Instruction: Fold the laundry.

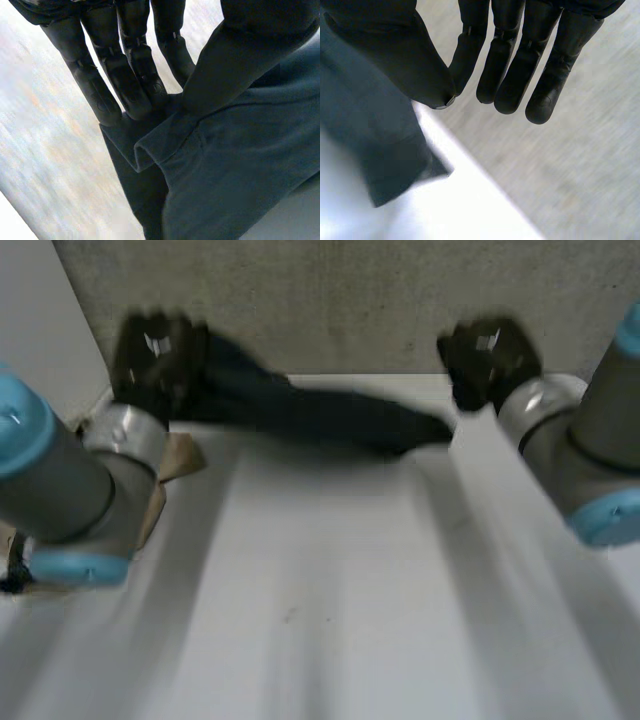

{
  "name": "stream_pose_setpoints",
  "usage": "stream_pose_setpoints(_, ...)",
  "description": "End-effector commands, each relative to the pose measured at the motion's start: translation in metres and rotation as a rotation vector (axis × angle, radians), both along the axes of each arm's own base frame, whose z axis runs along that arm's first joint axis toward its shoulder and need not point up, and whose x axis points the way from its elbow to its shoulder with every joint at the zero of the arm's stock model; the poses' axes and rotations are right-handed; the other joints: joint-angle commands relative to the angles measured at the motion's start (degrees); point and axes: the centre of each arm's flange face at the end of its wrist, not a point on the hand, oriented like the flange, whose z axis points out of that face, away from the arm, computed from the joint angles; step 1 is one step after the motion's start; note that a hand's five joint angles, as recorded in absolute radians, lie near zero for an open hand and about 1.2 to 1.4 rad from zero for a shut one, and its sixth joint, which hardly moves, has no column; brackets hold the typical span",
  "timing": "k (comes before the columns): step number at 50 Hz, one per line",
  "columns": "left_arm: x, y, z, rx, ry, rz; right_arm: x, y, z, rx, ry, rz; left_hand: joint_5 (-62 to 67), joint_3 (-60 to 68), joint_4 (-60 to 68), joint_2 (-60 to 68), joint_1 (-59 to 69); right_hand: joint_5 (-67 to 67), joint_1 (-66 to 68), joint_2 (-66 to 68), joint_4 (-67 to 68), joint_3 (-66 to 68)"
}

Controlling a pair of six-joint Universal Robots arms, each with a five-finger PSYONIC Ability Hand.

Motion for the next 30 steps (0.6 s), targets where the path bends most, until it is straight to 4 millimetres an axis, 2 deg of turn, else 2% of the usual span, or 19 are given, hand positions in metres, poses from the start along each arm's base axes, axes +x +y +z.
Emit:
stream_pose_setpoints(1, 0.01, 0.037, -0.072, 0.29, -0.14, -0.018, -0.011, 0.018, -0.078, 0.211, 0.163, 0.009, 12.84, 11.97, 11.13, 11.78, 15.96, 13.04, 23.39, 13.23, 12.17, 12.42)
stream_pose_setpoints(5, 0.015, 0.061, -0.085, 0.421, -0.208, -0.039, -0.014, 0.03, -0.088, 0.256, 0.198, 0.023, 12.84, 11.97, 11.13, 11.78, 15.96, 13.04, 23.39, 13.23, 12.17, 12.42)
stream_pose_setpoints(7, 0.018, 0.07, -0.084, 0.464, -0.23, -0.039, -0.017, 0.037, -0.088, 0.278, 0.222, 0.034, 12.84, 11.97, 11.13, 11.78, 15.96, 13.04, 23.39, 13.23, 12.17, 12.42)
stream_pose_setpoints(12, 0.033, 0.092, -0.078, 0.578, -0.271, -0.027, -0.028, 0.067, -0.071, 0.349, 0.325, 0.086, 12.84, 11.97, 11.13, 11.78, 15.96, 13.04, 23.39, 13.23, 12.17, 12.42)
stream_pose_setpoints(14, 0.034, 0.095, -0.076, 0.588, -0.273, -0.032, -0.029, 0.069, -0.07, 0.356, 0.316, 0.09, 12.84, 11.97, 11.13, 11.78, 15.96, 13.04, 23.39, 13.23, 12.17, 12.42)
stream_pose_setpoints(15, 0.035, 0.096, -0.075, 0.586, -0.272, -0.032, -0.028, 0.069, -0.071, 0.354, 0.301, 0.087, 12.84, 11.97, 11.13, 11.78, 15.96, 4.28, 14.62, 4.47, 3.4, 3.66)
stream_pose_setpoints(16, 0.034, 0.095, -0.069, 0.568, -0.264, -0.033, -0.028, 0.067, -0.075, 0.349, 0.252, 0.076, 12.84, 11.97, 11.13, 11.78, 15.96, -15.46, -5.12, -15.27, -16.34, -16.08)
stream_pose_setpoints(18, 0.032, 0.095, -0.061, 0.542, -0.251, -0.04, -0.025, 0.065, -0.076, 0.328, 0.185, 0.064, 12.84, 11.97, 11.13, 11.78, 15.96, -24.71, -14.37, -24.52, -25.59, -25.33)
stream_pose_setpoints(20, 0.026, 0.095, -0.045, 0.487, -0.227, -0.059, -0.023, 0.058, -0.077, 0.31, 0.069, 0.041, 12.84, 11.97, 11.13, 11.78, 15.96, -34.94, -24.6, -34.75, -35.82, -35.56)
stream_pose_setpoints(22, 0.019, 0.097, -0.032, 0.442, -0.207, -0.083, -0.021, 0.056, -0.077, 0.317, -0.006, 0.032, 12.84, 11.97, 11.13, 11.78, 15.96, -39.86, -29.52, -39.67, -40.74, -40.48)
stream_pose_setpoints(23, 0.011, 0.101, -0.018, 0.4, -0.179, -0.111, -0.018, 0.057, -0.082, 0.35, -0.063, 0.036, 12.84, 11.97, 11.13, 11.78, 15.96, -41.22, -30.87, -41.03, -42.09, -41.84)
stream_pose_setpoints(27, -0.001, 0.105, 0.014, 0.323, -0.091, -0.153, -0.008, 0.063, -0.095, 0.449, -0.164, 0.05, 12.84, 11.97, 11.13, 11.78, 15.96, -41.06, -30.72, -40.87, -41.94, -41.68)
stream_pose_setpoints(30, -0.006, 0.106, 0.027, 0.298, -0.05, -0.169, 0.004, 0.072, -0.106, 0.503, -0.199, 0.071, 12.84, 11.97, 11.13, 11.78, 15.96, -40.73, -30.38, -40.54, -41.6, -41.35)
